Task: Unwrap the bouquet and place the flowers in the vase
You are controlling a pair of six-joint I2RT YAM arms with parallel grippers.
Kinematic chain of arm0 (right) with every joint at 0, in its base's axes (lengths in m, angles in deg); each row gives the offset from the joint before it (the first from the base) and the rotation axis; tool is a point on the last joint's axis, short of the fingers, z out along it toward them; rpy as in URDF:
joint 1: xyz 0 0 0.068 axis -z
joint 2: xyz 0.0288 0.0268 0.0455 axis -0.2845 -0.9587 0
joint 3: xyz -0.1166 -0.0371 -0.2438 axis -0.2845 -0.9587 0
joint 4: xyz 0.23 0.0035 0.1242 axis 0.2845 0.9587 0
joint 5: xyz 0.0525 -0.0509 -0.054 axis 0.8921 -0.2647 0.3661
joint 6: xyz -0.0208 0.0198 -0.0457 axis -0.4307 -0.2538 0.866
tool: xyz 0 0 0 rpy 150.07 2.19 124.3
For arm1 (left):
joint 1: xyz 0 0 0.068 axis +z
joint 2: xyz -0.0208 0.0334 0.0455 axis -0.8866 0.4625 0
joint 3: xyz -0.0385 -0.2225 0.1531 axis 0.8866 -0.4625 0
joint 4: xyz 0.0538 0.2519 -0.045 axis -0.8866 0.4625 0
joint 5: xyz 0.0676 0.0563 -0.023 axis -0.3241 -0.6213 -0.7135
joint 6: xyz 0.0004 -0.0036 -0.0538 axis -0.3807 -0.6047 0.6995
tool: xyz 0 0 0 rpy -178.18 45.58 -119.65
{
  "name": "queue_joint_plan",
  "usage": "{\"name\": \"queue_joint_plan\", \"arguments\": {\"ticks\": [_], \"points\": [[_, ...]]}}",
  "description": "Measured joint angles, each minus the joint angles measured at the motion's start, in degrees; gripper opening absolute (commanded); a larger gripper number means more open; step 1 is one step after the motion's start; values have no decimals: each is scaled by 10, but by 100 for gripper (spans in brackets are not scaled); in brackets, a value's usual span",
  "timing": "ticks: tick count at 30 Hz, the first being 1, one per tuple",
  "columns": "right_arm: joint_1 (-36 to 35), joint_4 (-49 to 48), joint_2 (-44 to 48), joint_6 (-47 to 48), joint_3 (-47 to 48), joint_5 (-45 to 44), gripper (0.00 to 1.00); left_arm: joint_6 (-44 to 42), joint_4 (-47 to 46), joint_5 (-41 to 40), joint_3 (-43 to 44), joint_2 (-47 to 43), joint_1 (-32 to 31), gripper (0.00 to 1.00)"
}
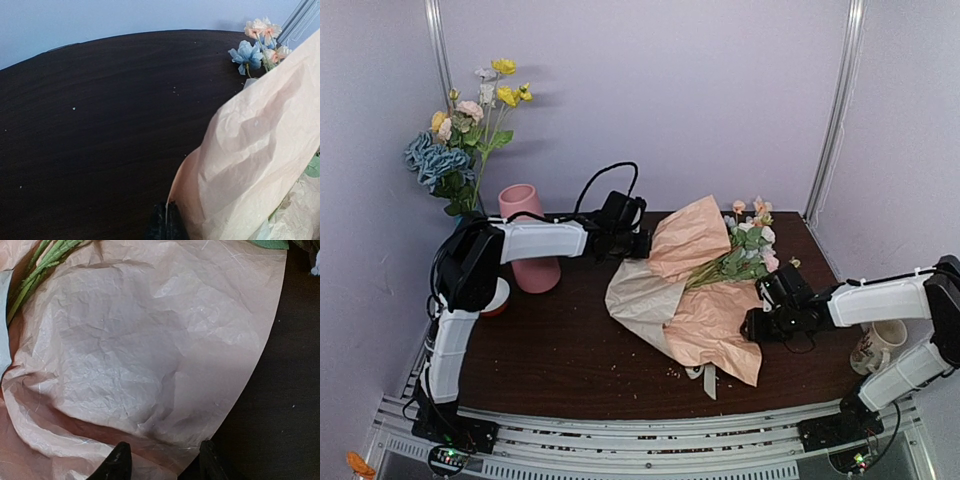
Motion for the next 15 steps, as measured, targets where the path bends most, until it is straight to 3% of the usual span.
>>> {"name": "queue_joint_plan", "arguments": {"ticks": [10, 15], "points": [[-5, -9, 117, 40, 10, 123, 52, 9, 29, -132, -30, -11, 9, 3], [-13, -33, 117, 42, 44, 146, 53, 34, 64, -208, -42, -16, 14, 4]]}}
